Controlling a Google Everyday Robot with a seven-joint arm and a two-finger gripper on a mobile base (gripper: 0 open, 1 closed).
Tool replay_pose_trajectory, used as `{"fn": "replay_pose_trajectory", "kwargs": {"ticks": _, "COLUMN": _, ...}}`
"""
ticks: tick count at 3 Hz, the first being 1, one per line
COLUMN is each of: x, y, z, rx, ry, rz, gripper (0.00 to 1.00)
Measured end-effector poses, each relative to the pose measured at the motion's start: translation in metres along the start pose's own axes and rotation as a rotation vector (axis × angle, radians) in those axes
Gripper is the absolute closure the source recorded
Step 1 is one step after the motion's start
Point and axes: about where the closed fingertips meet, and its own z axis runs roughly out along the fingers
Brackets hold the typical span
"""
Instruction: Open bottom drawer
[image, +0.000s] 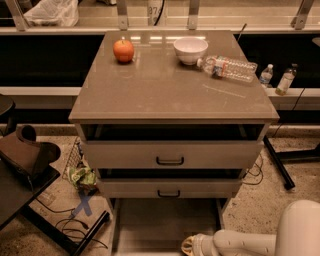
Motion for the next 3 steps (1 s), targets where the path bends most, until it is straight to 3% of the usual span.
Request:
{"fn": "replay_pose_trajectory", "kwargs": {"ticks": 1, "x": -0.0009, "y": 0.0009, "z": 0.0011, "rx": -0.002, "ry": -0.002, "rz": 0.0, "gripper": 0.15}}
{"fn": "replay_pose_trajectory", "kwargs": {"ticks": 2, "x": -0.0019, "y": 0.0019, "z": 0.0022, "rx": -0.004, "ry": -0.003, "rz": 0.0, "gripper": 0.0}}
{"fn": "replay_pose_trajectory", "kwargs": {"ticks": 3, "x": -0.0019, "y": 0.0019, "z": 0.0022, "rx": -0.004, "ry": -0.003, "rz": 0.0, "gripper": 0.0}}
